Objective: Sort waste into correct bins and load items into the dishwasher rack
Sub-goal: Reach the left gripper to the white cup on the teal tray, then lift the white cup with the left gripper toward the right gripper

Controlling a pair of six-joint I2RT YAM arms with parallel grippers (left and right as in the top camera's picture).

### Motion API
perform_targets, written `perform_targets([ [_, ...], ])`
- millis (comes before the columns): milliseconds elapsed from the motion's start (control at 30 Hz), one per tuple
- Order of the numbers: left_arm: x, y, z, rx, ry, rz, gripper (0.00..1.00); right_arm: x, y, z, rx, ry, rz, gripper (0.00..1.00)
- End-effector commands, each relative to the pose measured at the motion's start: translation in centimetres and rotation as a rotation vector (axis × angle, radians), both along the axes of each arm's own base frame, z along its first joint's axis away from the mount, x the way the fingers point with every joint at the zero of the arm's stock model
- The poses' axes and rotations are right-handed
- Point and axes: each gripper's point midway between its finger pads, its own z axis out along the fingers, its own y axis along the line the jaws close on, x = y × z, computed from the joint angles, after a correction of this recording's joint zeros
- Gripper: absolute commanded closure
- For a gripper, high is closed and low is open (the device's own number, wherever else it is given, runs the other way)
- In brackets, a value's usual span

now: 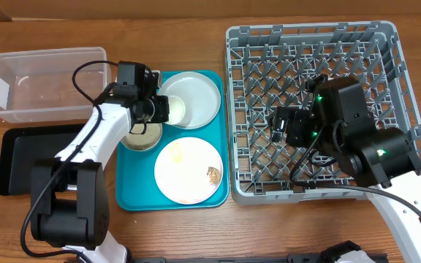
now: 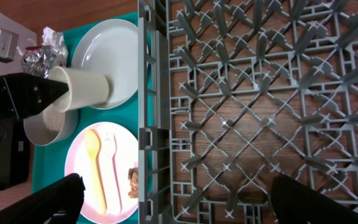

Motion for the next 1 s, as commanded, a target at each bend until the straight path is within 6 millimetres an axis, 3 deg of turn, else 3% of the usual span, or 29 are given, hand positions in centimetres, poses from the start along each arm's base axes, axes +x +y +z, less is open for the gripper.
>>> perform_targets([
  [0, 1.4, -0.2, 1.5, -0.02, -0.043, 0.032, 0.96, 0.3, -0.3, 1.0, 0.004, -0.027, -0.018, 0.0],
  [133, 1.7, -0.9, 4.2, -0.061, -0.078, 0.015, 0.96, 0.2, -0.3, 0.9, -0.004, -0.029, -0.009, 0.0],
  [200, 1.7, -1.3, 6.4, -0.082, -0.099, 0.003, 0.96, 0.2, -0.3, 1.1, -0.001, -0.033, -0.01, 0.0],
  [300, 0.9, -1.8, 10.5, -0.115, -0.126, -0.037, 0.96, 0.2, -0.3, 1.5, 0.007, -0.052, -0.01, 0.0],
  [400, -1.3, -4.3, 15.7, -0.239, -0.185, -0.2, 0.96, 0.2, 0.0, 1.9, 0.026, -0.065, 0.001, 0.0],
  [433, -2.9, -5.8, 18.9, -0.335, -0.241, -0.306, 0.96, 0.1, 1.0, 2.3, 0.061, -0.073, 0.053, 0.0],
  [533, -4.9, -6.7, 22.6, -0.445, -0.311, -0.389, 0.96, -0.6, 4.2, 3.7, 0.145, -0.132, 0.288, 0.01],
  [700, -8.0, -8.1, 27.0, -0.615, -0.377, -0.519, 0.96, -2.7, 8.7, 7.2, 0.325, -0.254, 0.612, 0.06],
  [867, -10.2, -9.2, 29.2, -0.744, -0.388, -0.63, 0.96, -2.3, 9.7, 9.3, 0.372, -0.352, 0.671, 0.1],
  [967, -11.6, -9.8, 30.4, -0.828, -0.389, -0.702, 0.96, -3.0, 10.6, 10.6, 0.401, -0.432, 0.786, 0.14],
])
